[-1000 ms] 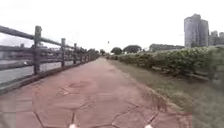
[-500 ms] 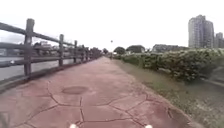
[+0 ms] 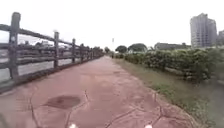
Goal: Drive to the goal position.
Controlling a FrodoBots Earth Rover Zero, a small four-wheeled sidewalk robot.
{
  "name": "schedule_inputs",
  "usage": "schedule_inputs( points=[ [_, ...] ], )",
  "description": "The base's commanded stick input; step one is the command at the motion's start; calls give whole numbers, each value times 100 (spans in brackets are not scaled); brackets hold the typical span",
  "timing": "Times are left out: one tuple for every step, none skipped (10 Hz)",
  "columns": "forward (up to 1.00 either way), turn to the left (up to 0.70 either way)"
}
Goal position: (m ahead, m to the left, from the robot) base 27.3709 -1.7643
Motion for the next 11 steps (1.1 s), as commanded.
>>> schedule_inputs(
  points=[
    [98, 0],
    [98, 0],
    [98, 0],
    [98, 0],
    [98, 0],
    [98, 0],
    [98, 0],
    [98, 0],
    [98, 0],
    [98, 0],
    [98, 0]
  ],
)
